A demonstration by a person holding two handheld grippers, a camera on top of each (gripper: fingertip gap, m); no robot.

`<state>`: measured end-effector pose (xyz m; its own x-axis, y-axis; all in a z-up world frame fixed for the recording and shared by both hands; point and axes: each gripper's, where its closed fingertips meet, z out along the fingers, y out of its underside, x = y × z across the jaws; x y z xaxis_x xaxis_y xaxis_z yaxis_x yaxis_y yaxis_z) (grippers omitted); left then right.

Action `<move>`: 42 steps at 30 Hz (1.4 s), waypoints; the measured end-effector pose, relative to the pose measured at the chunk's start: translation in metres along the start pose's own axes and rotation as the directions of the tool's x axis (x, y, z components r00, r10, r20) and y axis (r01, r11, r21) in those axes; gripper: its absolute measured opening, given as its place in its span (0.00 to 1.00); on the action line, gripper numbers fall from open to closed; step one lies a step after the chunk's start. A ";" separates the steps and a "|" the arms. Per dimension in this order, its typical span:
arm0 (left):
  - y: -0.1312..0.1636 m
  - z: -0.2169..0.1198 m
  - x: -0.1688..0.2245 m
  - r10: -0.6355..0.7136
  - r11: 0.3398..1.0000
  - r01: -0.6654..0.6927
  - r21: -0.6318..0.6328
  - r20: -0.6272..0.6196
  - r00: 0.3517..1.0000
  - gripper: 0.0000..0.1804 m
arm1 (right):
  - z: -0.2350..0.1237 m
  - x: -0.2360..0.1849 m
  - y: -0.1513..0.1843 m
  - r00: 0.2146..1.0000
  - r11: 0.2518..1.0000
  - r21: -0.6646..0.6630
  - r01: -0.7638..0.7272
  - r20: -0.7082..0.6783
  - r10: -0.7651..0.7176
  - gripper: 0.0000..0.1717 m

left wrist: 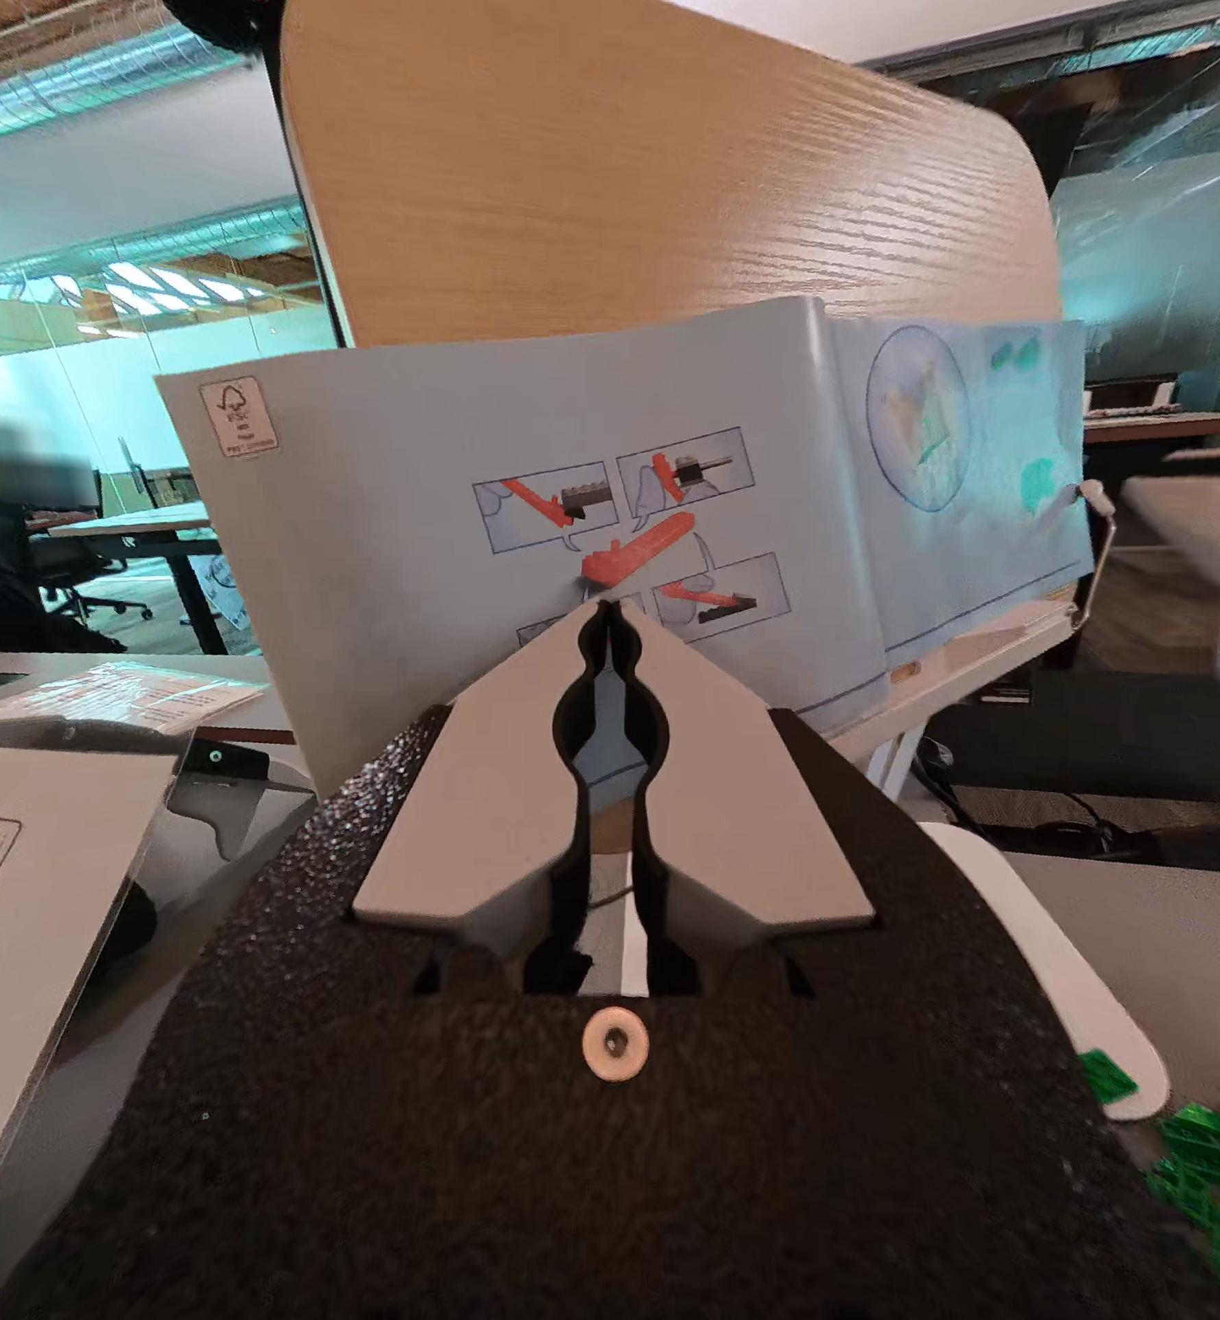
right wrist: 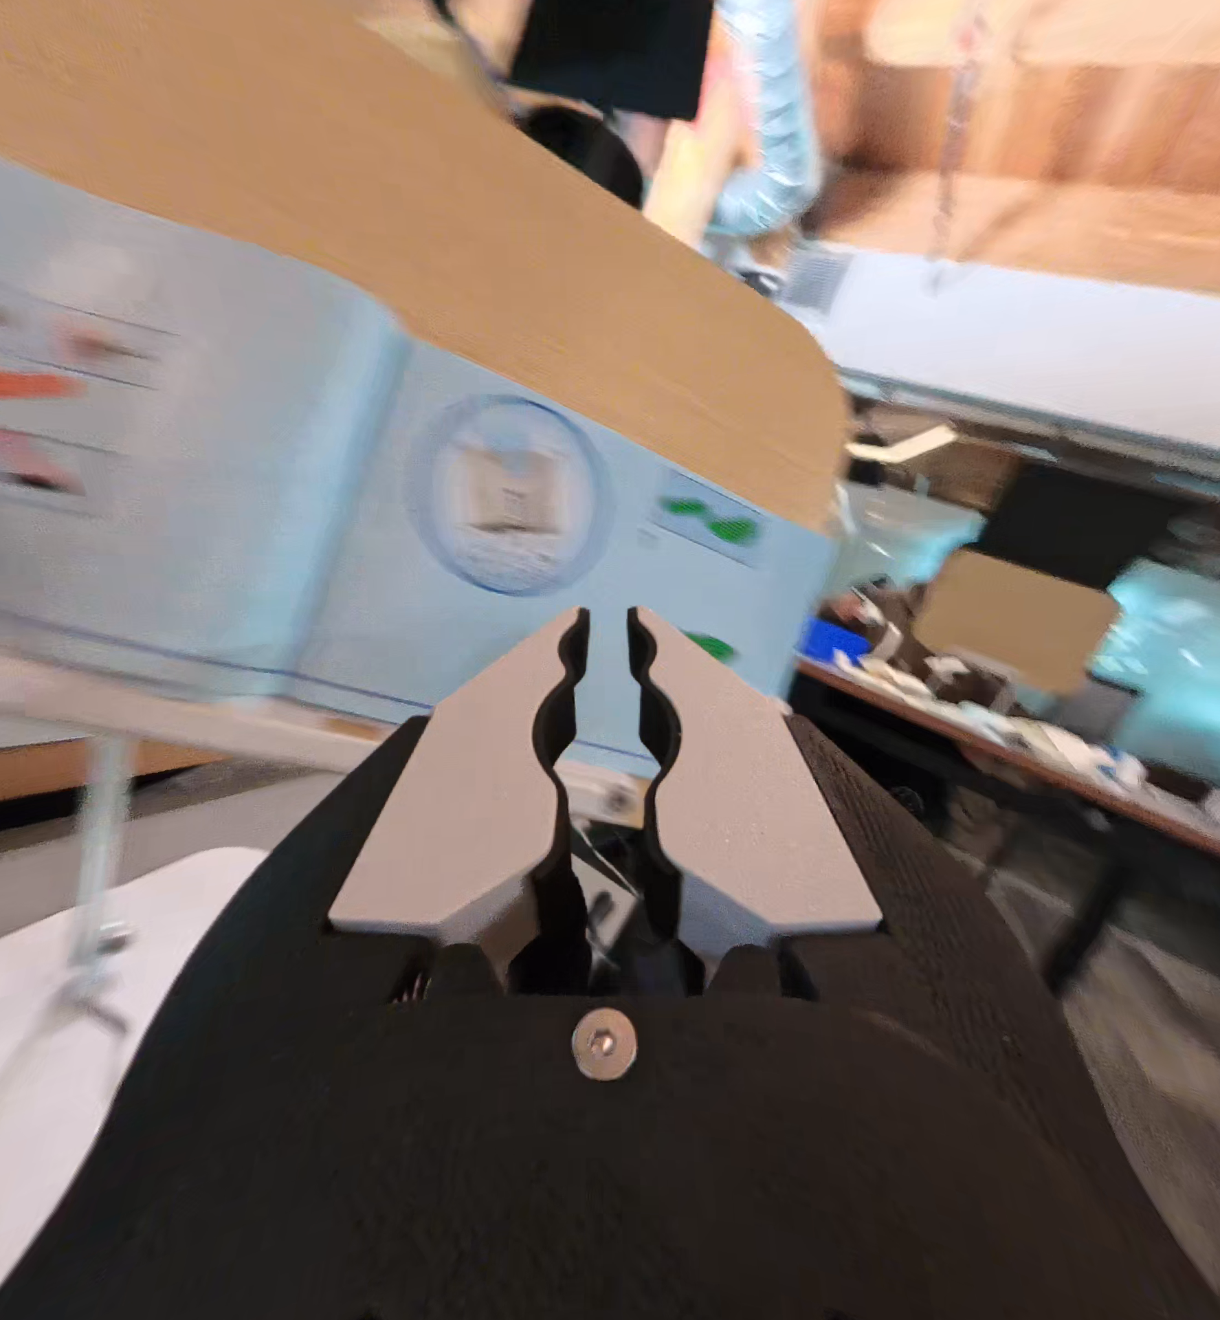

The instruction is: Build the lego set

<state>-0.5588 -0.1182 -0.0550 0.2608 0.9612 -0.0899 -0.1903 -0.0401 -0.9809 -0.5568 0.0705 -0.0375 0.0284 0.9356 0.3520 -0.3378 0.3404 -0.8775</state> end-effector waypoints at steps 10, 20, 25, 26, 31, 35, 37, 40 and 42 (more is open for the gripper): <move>-0.004 -0.001 -0.005 0.076 0.997 -0.077 0.025 0.040 0.996 0.00 | 0.040 0.048 0.084 0.860 0.803 -0.334 -0.494 -0.051 0.508 0.27; -0.004 0.000 -0.006 0.076 0.997 -0.076 0.020 0.027 0.997 0.00 | 0.036 0.056 0.113 0.846 0.748 -0.401 -0.528 -0.172 0.504 0.21; -0.004 0.001 -0.006 0.073 0.997 -0.073 0.019 0.020 0.997 0.00 | 0.021 0.052 0.150 0.774 0.625 -0.476 -0.619 -0.234 0.588 0.18; -0.004 0.001 -0.006 0.072 0.997 -0.072 0.019 0.021 0.997 0.00 | 0.019 0.050 0.155 0.767 0.615 -0.480 -0.626 -0.234 0.598 0.19; -0.004 0.001 -0.006 0.060 0.998 -0.061 0.022 0.017 0.998 0.00 | 0.025 0.055 0.106 0.791 0.763 -0.232 -0.603 -0.049 0.610 0.21; -0.010 -0.002 -0.004 0.060 0.997 -0.060 0.038 0.010 0.998 0.00 | 0.035 0.045 0.104 0.753 0.735 -0.238 -0.635 0.024 0.658 0.24; -0.014 -0.003 -0.004 0.074 0.996 -0.074 0.044 0.013 0.997 0.00 | 0.038 0.048 0.103 0.733 0.721 -0.211 -0.660 0.033 0.680 0.24; -0.020 -0.006 -0.003 0.077 0.995 -0.078 0.062 0.010 0.997 0.00 | 0.040 0.053 0.094 0.694 0.695 -0.142 -0.705 0.063 0.717 0.26; -0.025 -0.007 -0.001 0.073 0.995 -0.073 0.072 0.000 0.997 0.00 | 0.043 0.053 0.095 0.667 0.670 -0.144 -0.728 0.077 0.741 0.28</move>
<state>-0.5475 -0.1196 -0.0318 0.2460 0.9557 -0.1614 -0.2769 -0.0903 -0.9566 -0.6273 0.1489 -0.0882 -0.3036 0.8691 -0.3905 -0.1114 -0.4394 -0.8914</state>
